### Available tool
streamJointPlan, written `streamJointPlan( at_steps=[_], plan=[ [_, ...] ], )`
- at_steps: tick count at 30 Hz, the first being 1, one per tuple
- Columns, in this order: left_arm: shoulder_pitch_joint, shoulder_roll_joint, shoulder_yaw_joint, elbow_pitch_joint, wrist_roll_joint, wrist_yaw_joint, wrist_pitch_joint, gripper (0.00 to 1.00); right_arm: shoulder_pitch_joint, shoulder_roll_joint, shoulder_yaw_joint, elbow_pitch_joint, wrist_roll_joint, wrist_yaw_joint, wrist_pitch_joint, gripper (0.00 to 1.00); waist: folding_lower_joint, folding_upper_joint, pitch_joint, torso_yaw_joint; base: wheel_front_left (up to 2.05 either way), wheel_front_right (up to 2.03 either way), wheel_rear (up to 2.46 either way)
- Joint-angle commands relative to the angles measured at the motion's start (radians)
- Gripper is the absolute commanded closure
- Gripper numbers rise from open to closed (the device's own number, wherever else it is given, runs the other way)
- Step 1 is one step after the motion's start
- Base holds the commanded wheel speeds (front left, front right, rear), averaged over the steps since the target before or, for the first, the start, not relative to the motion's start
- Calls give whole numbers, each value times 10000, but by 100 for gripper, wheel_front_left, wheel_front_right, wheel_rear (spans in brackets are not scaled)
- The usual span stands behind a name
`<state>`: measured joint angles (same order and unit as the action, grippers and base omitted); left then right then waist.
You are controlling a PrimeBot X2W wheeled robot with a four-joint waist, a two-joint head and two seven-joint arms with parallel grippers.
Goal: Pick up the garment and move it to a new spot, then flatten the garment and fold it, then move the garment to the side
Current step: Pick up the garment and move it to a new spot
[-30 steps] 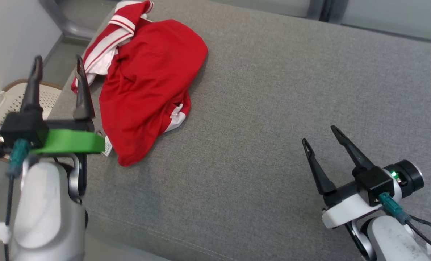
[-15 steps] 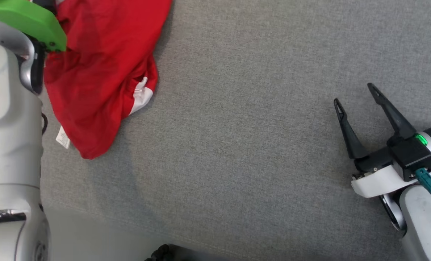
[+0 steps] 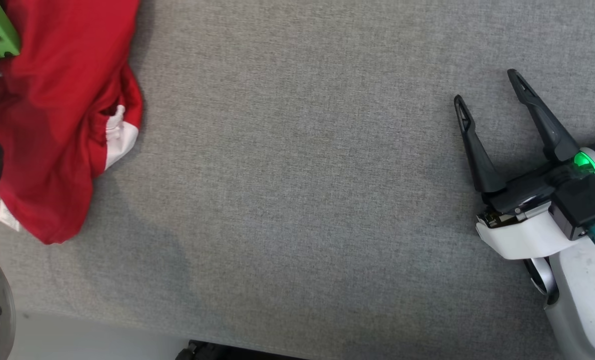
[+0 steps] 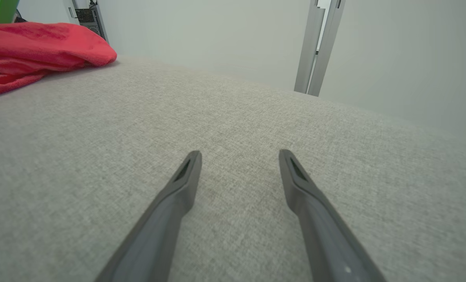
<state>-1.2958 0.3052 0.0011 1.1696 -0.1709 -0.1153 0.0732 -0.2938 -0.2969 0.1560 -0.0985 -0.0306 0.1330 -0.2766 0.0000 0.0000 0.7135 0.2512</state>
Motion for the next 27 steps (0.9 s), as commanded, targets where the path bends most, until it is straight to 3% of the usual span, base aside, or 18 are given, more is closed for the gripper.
streamJointPlan(
  at_steps=[1,3,4,5,6,17,27],
  plan=[
    [-135,38,-137,109,102,-74,28,0,488,-259,-236,966,16,-41,236,0,0,0,306,-217,0,0,0],
    [-174,9,-269,206,167,-72,-88,0,502,-280,-303,993,-9,-43,242,0,0,0,373,-175,0,0,0],
    [-184,-25,-315,227,186,-81,-138,26,510,-277,-320,1013,-18,-43,243,0,0,0,384,-153,0,0,0],
    [-212,-62,-377,211,200,-84,-313,94,506,-276,-292,1049,-34,-43,250,0,0,0,389,-128,0,0,0],
    [-259,-58,-403,203,188,-96,-429,100,492,-279,-268,1068,-40,-43,254,0,0,0,385,-108,0,0,0],
    [-645,428,-774,-242,400,66,-2495,100,459,104,42,1070,58,-30,230,0,0,0,-647,-30,0,0,0],
    [-1074,809,-1283,-1253,579,-59,-2976,100,270,1051,420,1142,206,-24,129,0,0,0,-2404,-565,0,0,0]
  ],
)
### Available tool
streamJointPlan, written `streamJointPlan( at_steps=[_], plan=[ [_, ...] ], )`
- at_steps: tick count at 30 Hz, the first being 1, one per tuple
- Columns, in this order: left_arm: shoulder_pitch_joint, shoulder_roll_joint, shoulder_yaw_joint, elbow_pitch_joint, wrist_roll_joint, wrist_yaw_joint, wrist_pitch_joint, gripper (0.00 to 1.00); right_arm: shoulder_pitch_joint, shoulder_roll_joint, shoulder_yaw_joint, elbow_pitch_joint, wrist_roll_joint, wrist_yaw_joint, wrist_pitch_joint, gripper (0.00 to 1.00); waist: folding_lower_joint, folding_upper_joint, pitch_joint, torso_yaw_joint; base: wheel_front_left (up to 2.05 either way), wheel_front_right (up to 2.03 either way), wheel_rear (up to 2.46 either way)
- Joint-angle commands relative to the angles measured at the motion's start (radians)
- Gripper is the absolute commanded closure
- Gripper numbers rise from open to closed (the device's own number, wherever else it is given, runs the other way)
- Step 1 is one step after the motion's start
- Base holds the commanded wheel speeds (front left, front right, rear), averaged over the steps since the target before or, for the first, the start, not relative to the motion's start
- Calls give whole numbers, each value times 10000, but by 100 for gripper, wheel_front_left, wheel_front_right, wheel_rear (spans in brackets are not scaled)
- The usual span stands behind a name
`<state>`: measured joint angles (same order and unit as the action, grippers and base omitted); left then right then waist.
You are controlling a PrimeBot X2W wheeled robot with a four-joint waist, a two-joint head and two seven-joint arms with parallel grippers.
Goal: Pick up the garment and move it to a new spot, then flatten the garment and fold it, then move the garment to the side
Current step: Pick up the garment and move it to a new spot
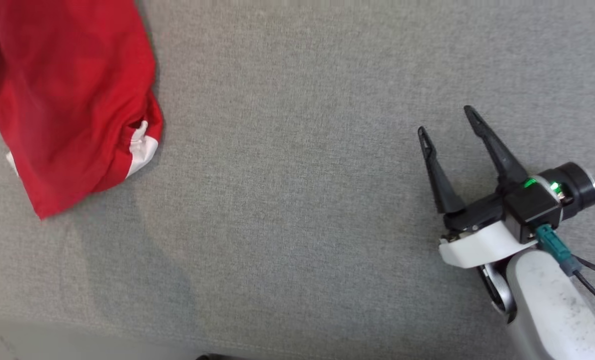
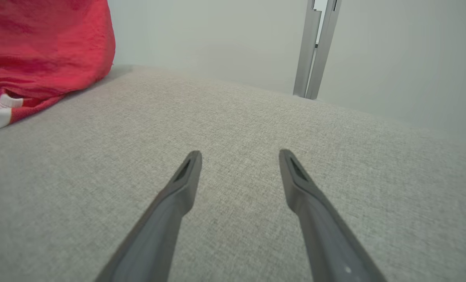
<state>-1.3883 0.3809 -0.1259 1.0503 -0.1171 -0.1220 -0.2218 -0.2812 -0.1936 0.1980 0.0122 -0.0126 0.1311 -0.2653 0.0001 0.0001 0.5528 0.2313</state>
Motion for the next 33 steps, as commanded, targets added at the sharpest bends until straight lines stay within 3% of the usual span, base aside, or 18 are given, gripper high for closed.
streamJointPlan(
  at_steps=[1,9,19,25,33],
  plan=[
    [-182,23,-99,-200,45,-10,-30,100,155,108,16,81,46,-7,15,0,-1,-1,-988,-451,0,0,0],
    [-337,-294,-1304,-1835,-149,-86,741,100,451,863,-50,231,141,-8,11,0,-1,-1,-2431,-1546,0,0,0],
    [224,-66,-3172,-4592,-1706,-74,2090,100,695,1382,-285,14,286,-10,8,0,-1,-1,-3527,-4027,0,0,0],
    [549,-316,-3932,-5631,-2456,-75,2385,100,831,1429,-427,-87,639,-10,9,0,-1,-1,-3606,-5383,0,0,0],
    [2306,-1086,-5329,-6399,-3119,-76,1836,100,989,1433,-806,-536,1163,-10,9,0,-1,-1,-3322,-5778,0,0,0]
  ],
)
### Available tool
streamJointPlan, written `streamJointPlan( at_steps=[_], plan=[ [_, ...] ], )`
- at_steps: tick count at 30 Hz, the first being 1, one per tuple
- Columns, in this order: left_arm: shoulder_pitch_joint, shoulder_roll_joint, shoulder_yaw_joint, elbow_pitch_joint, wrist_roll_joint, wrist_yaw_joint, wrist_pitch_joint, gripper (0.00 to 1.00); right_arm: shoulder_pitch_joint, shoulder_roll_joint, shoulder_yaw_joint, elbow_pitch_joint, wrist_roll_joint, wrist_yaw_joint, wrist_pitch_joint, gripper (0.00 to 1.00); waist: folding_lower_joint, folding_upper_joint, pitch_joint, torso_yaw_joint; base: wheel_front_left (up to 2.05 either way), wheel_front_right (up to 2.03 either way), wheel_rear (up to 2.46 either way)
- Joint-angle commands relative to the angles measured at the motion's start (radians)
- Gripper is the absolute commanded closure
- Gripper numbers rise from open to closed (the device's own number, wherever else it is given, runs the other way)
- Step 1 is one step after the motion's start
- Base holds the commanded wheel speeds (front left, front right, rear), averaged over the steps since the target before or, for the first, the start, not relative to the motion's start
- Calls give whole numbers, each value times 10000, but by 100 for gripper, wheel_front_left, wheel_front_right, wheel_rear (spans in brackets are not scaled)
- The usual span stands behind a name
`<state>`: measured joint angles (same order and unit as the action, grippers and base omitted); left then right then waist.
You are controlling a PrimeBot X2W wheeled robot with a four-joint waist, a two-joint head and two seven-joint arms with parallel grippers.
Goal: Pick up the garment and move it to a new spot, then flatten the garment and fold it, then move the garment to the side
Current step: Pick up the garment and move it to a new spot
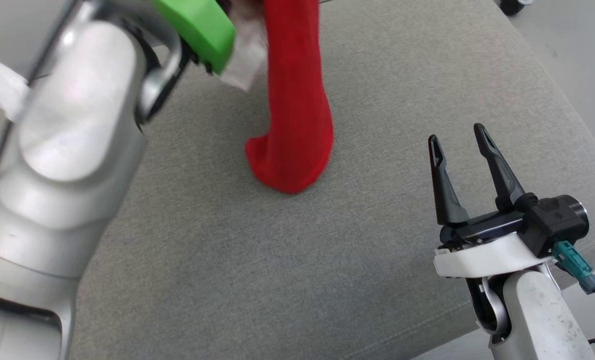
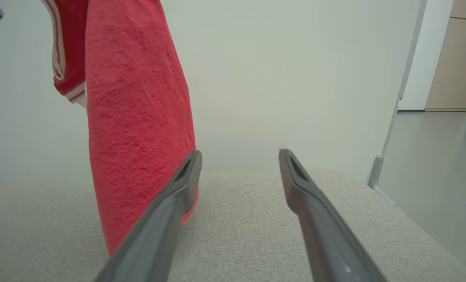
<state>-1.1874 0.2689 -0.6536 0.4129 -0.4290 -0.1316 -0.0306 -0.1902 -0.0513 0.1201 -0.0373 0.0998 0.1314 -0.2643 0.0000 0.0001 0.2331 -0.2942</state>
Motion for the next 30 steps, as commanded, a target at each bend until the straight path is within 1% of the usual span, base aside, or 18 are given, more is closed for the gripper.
streamJointPlan(
  at_steps=[1,3,4,6,9,11,16,20,21,22,23,26,30],
  plan=[
    [605,40,-344,-115,54,20,-219,100,87,11,-76,-77,38,-14,-1,0,0,-1,-86,-499,0,0,0],
    [1272,203,-1029,-210,606,34,-735,100,157,11,-179,-122,41,-14,-1,0,0,-1,-25,-382,0,0,0],
    [1779,152,-1391,-149,764,73,-1006,100,209,16,-205,-103,-21,-14,-1,0,0,-1,24,-282,0,0,0],
    [2649,-31,-1805,104,979,232,-1442,100,235,17,-174,-38,-145,-14,-1,0,0,-1,102,-116,0,0,0],
    [3548,-252,-2215,603,1023,451,-1813,100,232,6,-87,25,-259,-14,-1,0,0,-1,282,83,0,0,0],
    [4048,-405,-2468,997,1076,498,-1988,100,175,6,-62,10,-241,-14,-1,0,0,-1,417,210,0,0,0],
    [4517,-722,-3034,1998,1024,220,-2202,100,-8,7,121,75,-295,-14,-1,0,0,-1,635,436,0,0,0],
    [4652,-1025,-2980,2462,778,149,-2321,100,-38,7,201,161,-313,-14,-2,0,0,-1,582,618,0,0,0],
    [4713,-1099,-2883,2526,739,198,-2344,84,-23,6,224,189,-331,-14,-1,0,0,-1,526,670,0,0,0],
    [4760,-1150,-2779,2520,738,318,-2357,20,12,6,261,230,-336,-14,-1,0,0,-1,469,719,0,0,0],
    [4845,-1237,-2549,2278,693,463,-2354,0,76,7,323,277,-342,-14,-1,0,0,-1,367,801,0,0,0],
    [5320,-1175,-1963,1438,789,871,-2350,0,156,9,525,390,-405,-14,-1,0,0,-1,140,994,0,0,0],
    [6356,-954,-886,-109,985,1442,-2347,0,237,3,694,504,-489,-14,-1,0,0,-1,-215,1358,0,0,0]
  ],
)
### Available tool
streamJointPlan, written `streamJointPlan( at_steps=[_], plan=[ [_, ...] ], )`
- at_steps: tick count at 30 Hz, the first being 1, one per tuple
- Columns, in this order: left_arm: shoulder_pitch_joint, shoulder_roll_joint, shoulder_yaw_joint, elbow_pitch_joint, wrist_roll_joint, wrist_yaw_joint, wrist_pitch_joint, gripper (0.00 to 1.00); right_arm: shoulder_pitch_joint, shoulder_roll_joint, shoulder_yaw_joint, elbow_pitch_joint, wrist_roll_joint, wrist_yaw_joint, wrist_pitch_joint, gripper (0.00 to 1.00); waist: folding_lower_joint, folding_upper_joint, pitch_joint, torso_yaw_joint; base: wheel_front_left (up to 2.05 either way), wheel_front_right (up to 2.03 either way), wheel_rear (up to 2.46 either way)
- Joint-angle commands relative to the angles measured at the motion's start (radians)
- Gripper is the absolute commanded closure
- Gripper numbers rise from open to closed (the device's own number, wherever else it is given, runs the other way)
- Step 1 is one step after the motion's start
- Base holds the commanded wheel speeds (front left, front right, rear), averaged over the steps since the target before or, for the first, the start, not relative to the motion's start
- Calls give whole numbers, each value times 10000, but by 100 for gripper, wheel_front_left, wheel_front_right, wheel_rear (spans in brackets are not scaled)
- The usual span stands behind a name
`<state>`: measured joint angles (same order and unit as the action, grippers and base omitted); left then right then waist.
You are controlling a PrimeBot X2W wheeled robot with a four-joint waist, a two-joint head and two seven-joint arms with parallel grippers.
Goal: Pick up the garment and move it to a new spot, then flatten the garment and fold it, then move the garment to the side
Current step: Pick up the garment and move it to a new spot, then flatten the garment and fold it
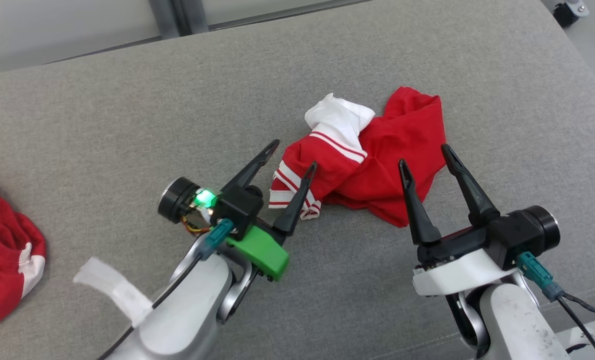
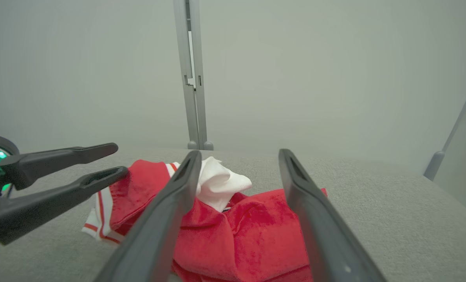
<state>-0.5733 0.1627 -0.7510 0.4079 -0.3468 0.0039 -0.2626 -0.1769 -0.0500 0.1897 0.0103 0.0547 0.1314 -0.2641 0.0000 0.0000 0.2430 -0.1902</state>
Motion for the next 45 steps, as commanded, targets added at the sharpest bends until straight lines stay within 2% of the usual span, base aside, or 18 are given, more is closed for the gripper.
streamJointPlan(
  at_steps=[1,5,8,9,16,20,23,29,45],
  plan=[
    [592,138,449,-475,178,256,-28,0,160,-10,43,66,-77,-14,-3,0,0,0,-429,435,0,0,0],
    [2138,-93,2067,-1794,-59,788,-29,0,377,-34,127,220,-109,-14,-3,0,0,0,-820,796,0,0,0],
    [3213,-294,3177,-2442,212,925,-17,0,498,-83,146,204,-178,-14,-3,0,0,0,-1064,982,0,0,0],
    [3913,-501,3913,-2830,352,999,-18,0,601,-103,64,62,-265,-14,-3,0,0,0,-1229,1071,0,0,0],
    [6047,-1044,5826,-3902,1158,928,-18,0,1330,-161,-310,27,-358,-14,-4,0,0,0,-1994,1335,0,0,0],
    [6758,-1115,6170,-4500,1393,601,-18,0,1713,-170,-531,4,-408,-14,-3,0,0,0,-2286,1438,0,0,0],
    [7198,-1107,6421,-4893,1176,637,-19,0,1953,-149,-680,-19,-380,-14,-4,0,0,0,-2428,1519,0,0,0],
    [7835,-1113,6504,-5066,1075,1031,-19,0,2192,-113,-673,47,-344,-14,-4,0,0,0,-2544,1522,0,0,0],
    [7814,-1114,5997,-4764,1421,961,-19,0,2197,-235,-403,8,-352,-14,-3,0,0,0,-2488,1612,0,0,0]
  ],
)
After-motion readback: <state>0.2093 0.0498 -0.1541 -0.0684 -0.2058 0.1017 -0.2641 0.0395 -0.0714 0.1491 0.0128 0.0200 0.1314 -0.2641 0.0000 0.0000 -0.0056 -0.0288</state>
